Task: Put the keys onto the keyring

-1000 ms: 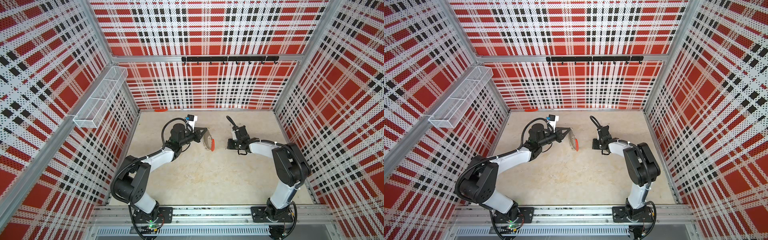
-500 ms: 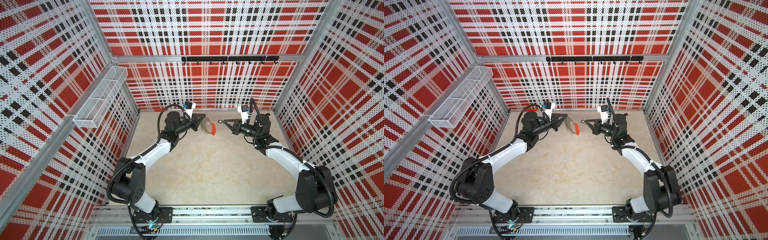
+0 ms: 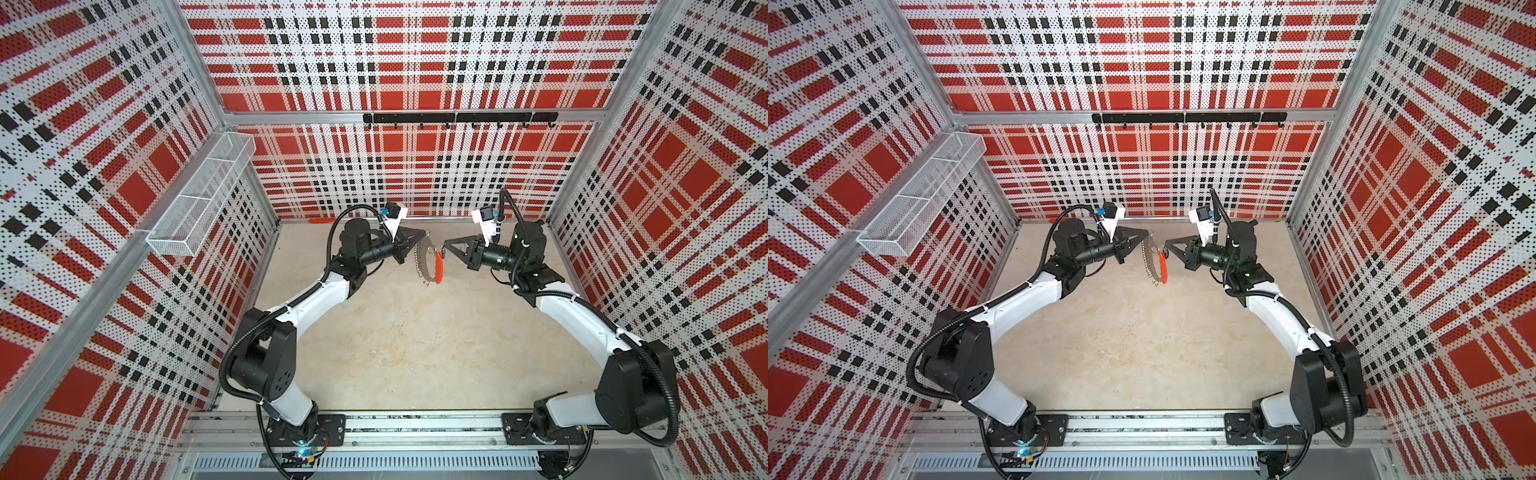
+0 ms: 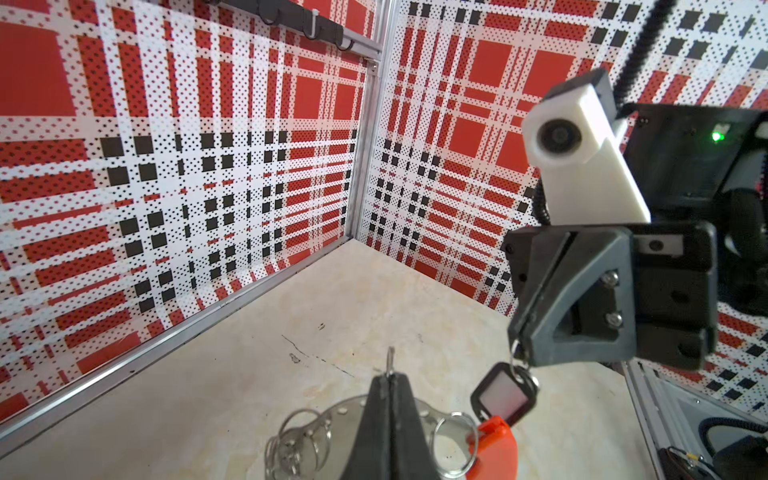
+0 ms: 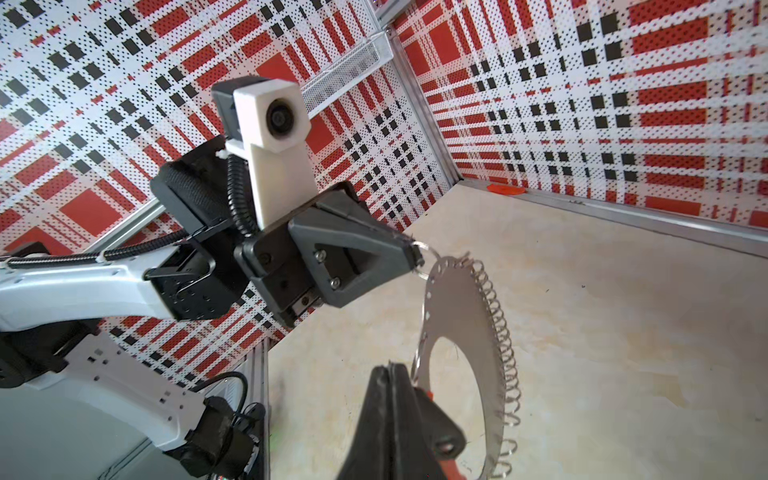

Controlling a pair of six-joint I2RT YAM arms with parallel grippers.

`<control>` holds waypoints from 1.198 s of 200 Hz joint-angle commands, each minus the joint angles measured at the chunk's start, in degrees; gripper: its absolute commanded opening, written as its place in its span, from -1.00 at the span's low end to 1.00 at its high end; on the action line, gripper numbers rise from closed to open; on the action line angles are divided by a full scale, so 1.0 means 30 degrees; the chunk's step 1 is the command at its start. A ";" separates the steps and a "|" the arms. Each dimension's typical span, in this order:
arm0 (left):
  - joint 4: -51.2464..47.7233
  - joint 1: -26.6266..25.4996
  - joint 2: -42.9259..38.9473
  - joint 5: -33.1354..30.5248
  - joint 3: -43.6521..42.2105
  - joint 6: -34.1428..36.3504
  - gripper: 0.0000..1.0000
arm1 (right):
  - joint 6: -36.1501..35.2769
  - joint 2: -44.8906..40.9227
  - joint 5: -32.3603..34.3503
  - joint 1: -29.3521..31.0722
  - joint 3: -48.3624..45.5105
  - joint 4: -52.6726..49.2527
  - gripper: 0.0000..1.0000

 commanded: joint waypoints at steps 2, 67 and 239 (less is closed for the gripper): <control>0.0940 -0.0427 -0.0481 -0.0003 -0.0300 0.1544 -1.00 | -0.1991 -0.0448 0.1027 0.0222 0.0921 -0.2466 -1.00; 0.1477 -0.0807 -0.0847 -0.0298 -0.0548 0.2149 -1.00 | -0.1808 -0.0010 0.0965 0.0659 0.1973 -0.3041 -1.00; 0.1926 -0.0789 0.0476 0.0018 0.0928 -0.1408 -1.00 | 0.0978 0.1122 0.1624 0.0847 0.3009 -0.1469 -1.00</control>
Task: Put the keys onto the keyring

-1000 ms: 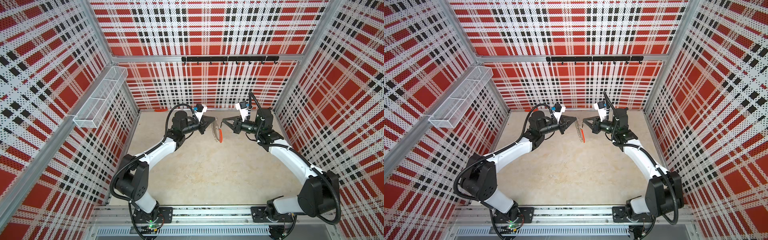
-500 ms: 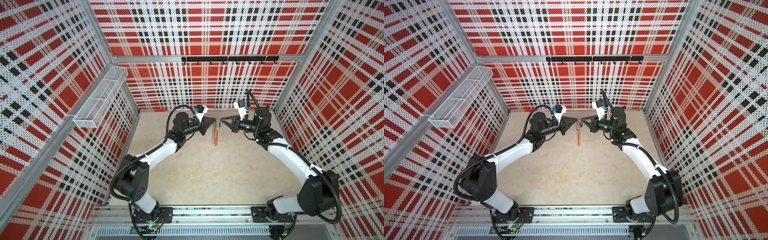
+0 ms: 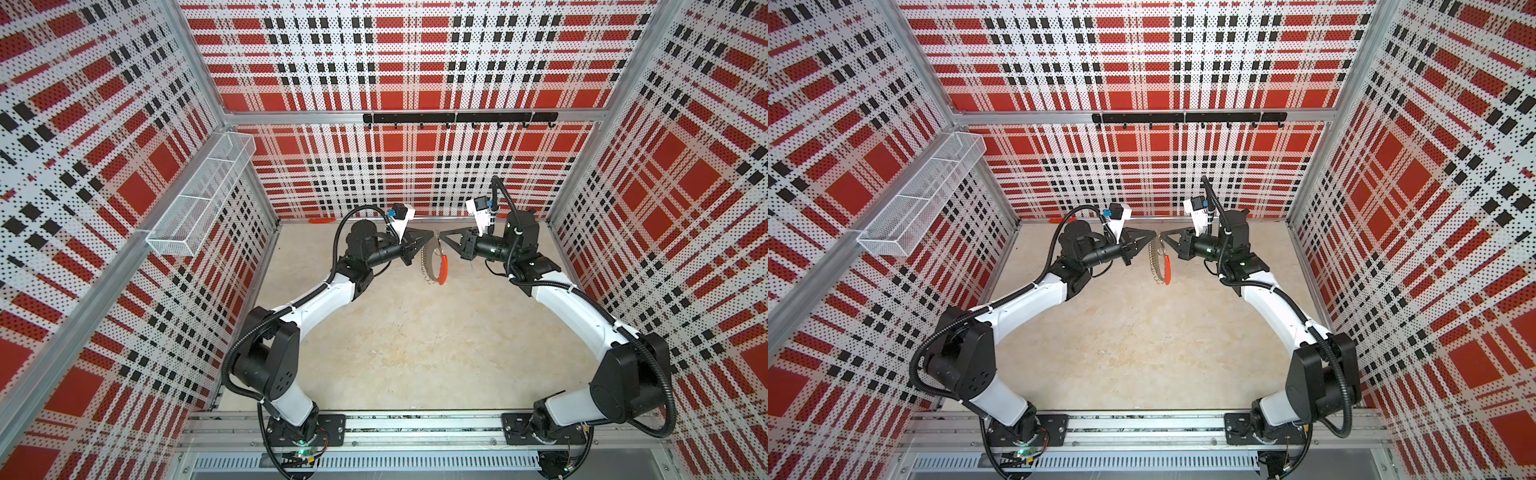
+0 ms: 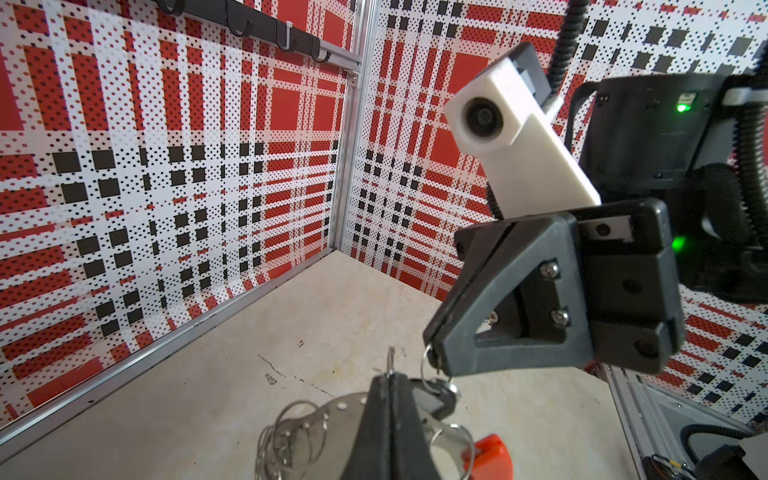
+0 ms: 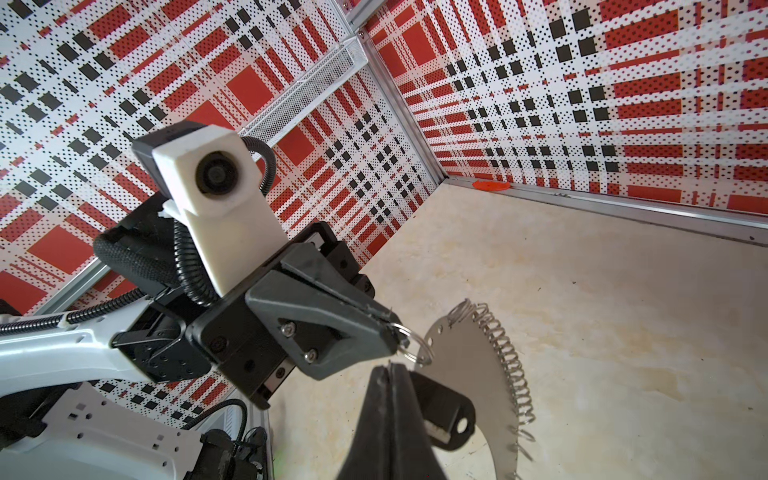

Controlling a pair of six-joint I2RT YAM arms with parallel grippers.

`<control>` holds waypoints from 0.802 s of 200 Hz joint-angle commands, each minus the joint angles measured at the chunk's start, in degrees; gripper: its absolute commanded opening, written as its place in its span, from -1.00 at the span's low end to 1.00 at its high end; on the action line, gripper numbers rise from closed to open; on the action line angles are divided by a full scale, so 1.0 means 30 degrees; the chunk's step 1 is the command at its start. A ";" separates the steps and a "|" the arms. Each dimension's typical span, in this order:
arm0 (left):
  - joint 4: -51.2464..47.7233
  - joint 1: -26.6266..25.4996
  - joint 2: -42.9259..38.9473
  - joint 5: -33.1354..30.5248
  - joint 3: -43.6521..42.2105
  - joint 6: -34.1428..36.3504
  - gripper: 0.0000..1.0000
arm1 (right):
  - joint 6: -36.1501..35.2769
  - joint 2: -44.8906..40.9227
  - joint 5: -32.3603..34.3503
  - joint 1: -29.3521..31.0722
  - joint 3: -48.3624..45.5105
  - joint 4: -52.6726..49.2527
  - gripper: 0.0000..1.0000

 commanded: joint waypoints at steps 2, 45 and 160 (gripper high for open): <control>0.0912 -0.0028 0.0197 0.0296 0.0775 -0.0422 -1.00 | -0.0047 0.0059 0.0167 0.0117 0.0601 0.0454 -1.00; 0.0914 -0.0062 0.0170 0.0271 0.0812 -0.0484 -1.00 | 0.0103 0.0526 0.0509 0.0164 0.1140 0.0301 -1.00; 0.1016 -0.0054 0.0015 -0.0180 0.0893 -0.0786 -1.00 | 0.0228 0.0885 0.0859 0.0353 0.1338 -0.0080 -1.00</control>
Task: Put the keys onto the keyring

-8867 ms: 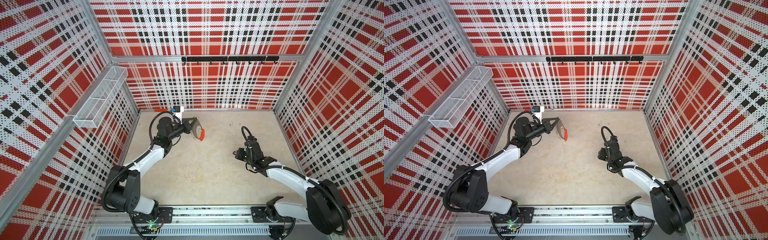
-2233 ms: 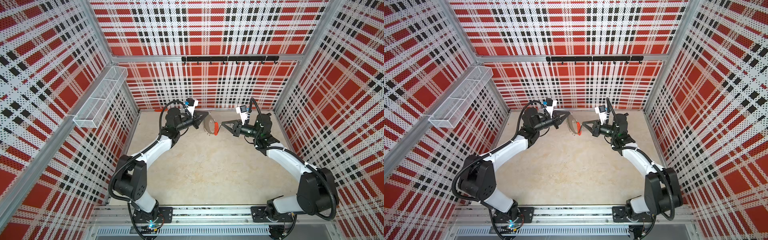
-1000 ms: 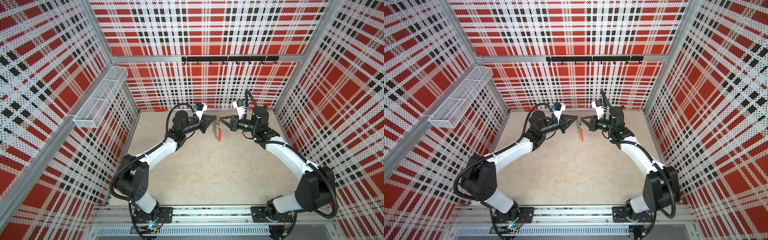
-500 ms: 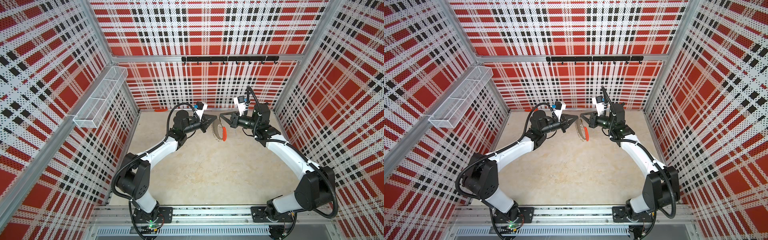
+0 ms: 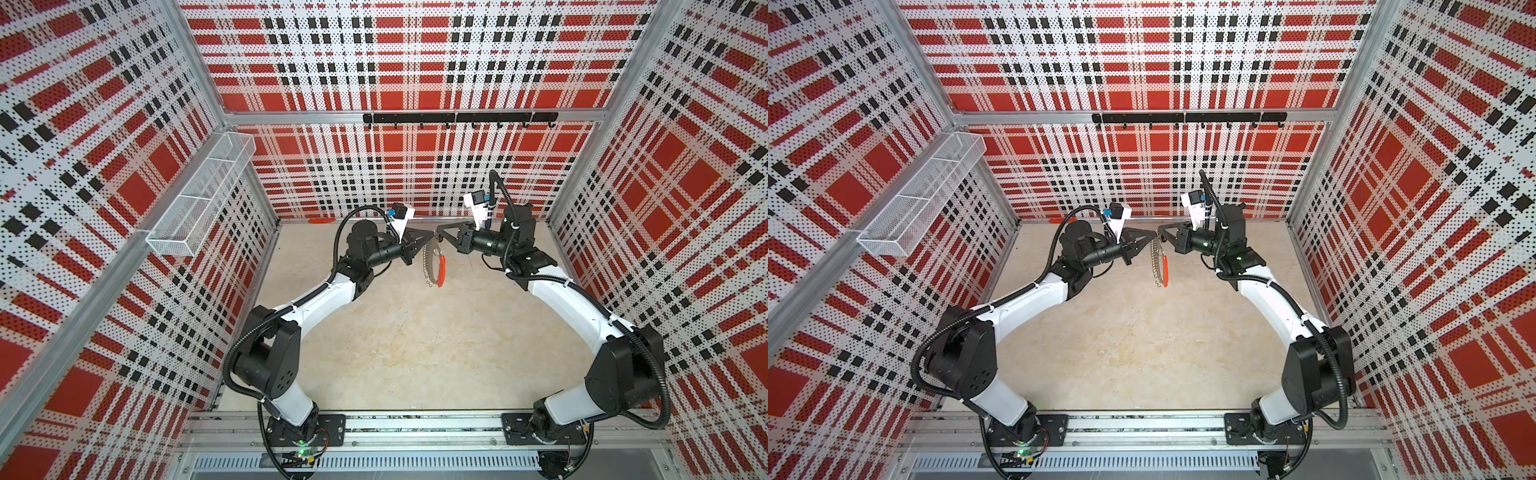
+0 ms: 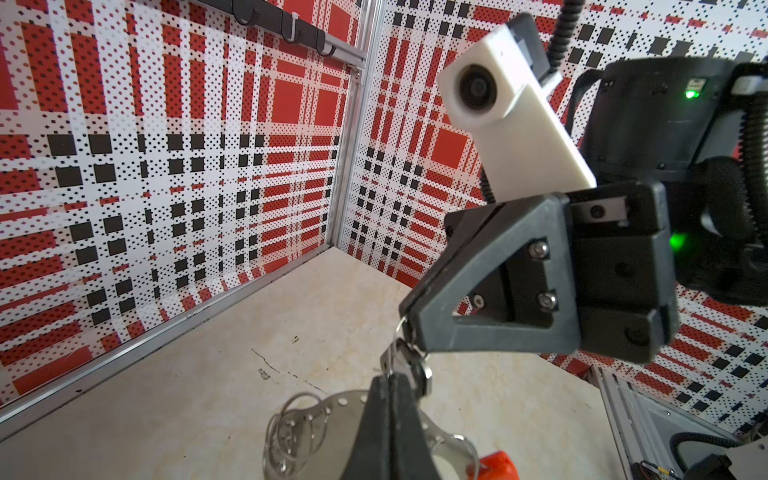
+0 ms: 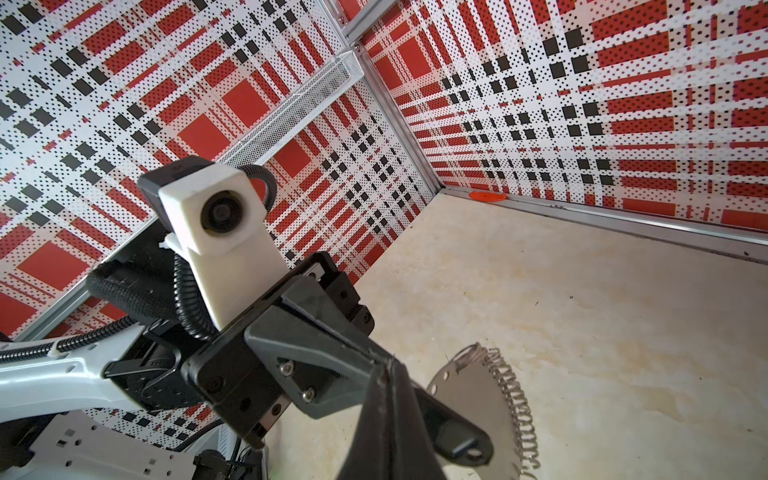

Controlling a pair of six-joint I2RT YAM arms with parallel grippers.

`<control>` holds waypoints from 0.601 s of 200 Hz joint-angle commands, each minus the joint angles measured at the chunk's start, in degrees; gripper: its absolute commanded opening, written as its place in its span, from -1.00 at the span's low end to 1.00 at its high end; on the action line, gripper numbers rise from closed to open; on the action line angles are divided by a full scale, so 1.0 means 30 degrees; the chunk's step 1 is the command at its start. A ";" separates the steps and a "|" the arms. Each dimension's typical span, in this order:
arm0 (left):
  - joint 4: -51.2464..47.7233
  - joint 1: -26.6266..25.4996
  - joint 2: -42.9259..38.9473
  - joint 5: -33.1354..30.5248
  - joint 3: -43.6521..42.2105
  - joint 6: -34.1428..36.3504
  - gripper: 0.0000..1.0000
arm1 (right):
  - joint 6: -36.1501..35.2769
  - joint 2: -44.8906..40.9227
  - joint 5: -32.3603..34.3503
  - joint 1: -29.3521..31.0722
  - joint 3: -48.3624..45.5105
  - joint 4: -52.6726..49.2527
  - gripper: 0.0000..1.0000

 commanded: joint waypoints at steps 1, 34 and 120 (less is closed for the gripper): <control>0.0988 -0.0046 -0.0083 -0.0114 0.0885 -0.0144 -1.00 | -0.0048 0.0021 0.0296 0.0134 0.0170 -0.0015 -1.00; 0.1292 -0.0058 -0.0195 -0.0216 0.0831 -0.0281 -1.00 | 0.0162 -0.0004 0.0944 0.0128 -0.0146 0.0005 -1.00; 0.2249 -0.0064 -0.0289 -0.0100 0.0889 -0.1008 -1.00 | 0.0605 -0.0137 0.1624 -0.0024 -0.0856 0.0397 -1.00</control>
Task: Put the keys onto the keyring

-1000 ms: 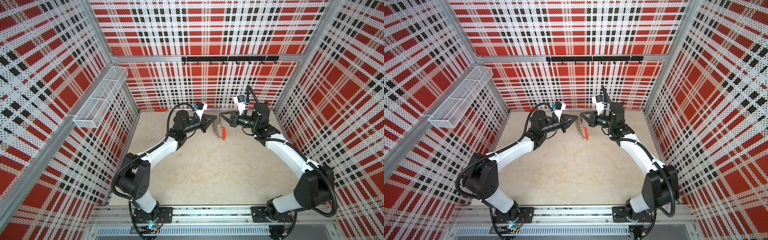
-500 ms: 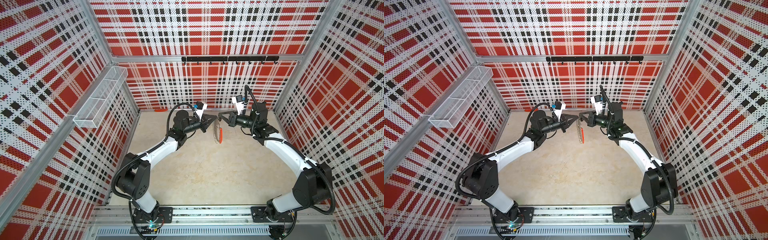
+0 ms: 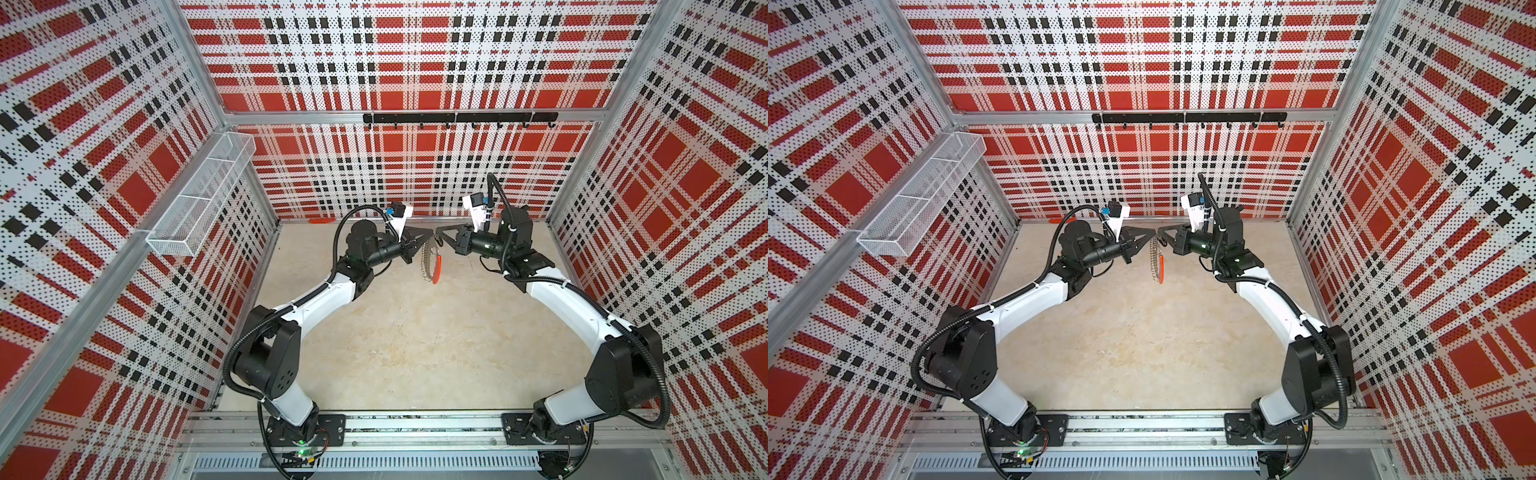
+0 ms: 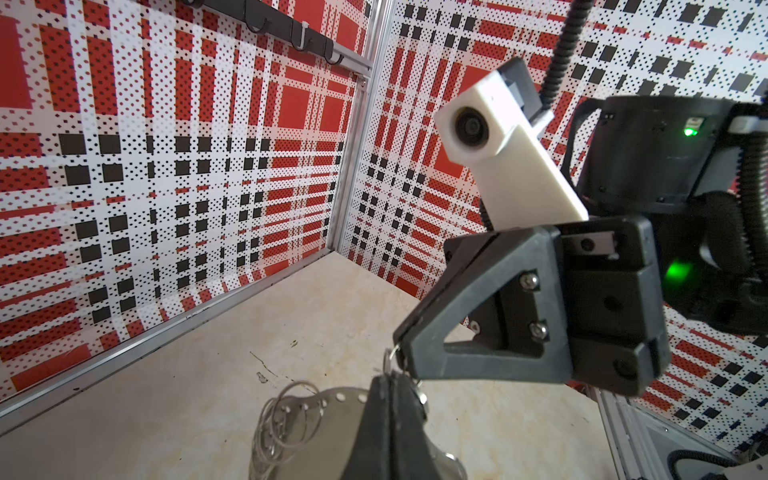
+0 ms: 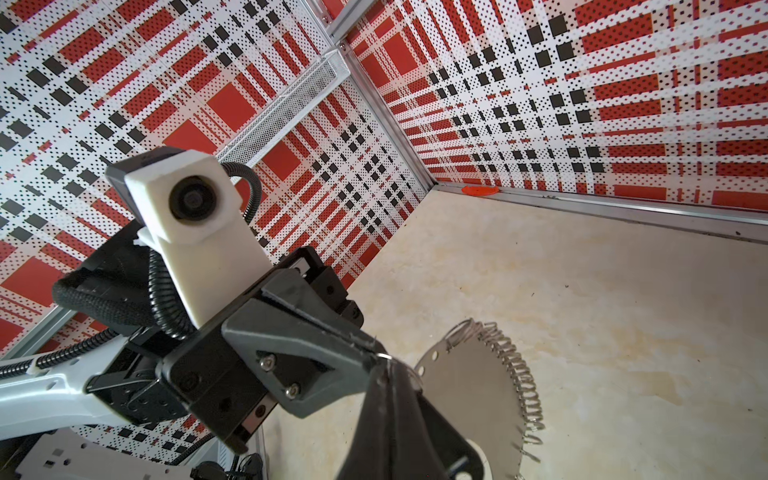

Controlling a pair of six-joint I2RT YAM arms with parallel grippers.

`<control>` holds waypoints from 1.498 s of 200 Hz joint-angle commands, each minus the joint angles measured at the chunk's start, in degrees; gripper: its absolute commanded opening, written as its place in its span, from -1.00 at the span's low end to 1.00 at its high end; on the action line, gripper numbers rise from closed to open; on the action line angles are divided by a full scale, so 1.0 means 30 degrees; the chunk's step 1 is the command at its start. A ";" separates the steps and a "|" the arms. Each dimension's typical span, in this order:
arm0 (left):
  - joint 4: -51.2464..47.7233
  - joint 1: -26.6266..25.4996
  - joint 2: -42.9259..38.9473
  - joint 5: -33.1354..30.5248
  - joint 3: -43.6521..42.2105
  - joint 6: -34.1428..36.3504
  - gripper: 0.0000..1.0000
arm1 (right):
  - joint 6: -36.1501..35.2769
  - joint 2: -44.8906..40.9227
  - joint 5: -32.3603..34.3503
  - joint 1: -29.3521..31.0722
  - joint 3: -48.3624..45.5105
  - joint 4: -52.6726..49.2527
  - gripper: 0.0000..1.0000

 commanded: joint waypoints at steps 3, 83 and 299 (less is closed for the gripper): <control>0.1881 -0.0059 -0.0332 0.0177 0.0886 -0.0285 -1.00 | 0.0044 -0.0128 0.0649 -0.0130 -0.0421 0.0239 -1.00; 0.3002 -0.0093 -0.0422 0.0075 0.0524 -0.0620 -1.00 | 0.2071 -0.0138 0.0555 -0.0695 -0.0866 0.0313 -1.00; 0.1328 0.3304 -0.2861 -0.9265 -0.7849 -0.3925 -0.82 | -0.3030 -0.0063 1.1293 -0.0324 -0.6088 -0.9024 -1.00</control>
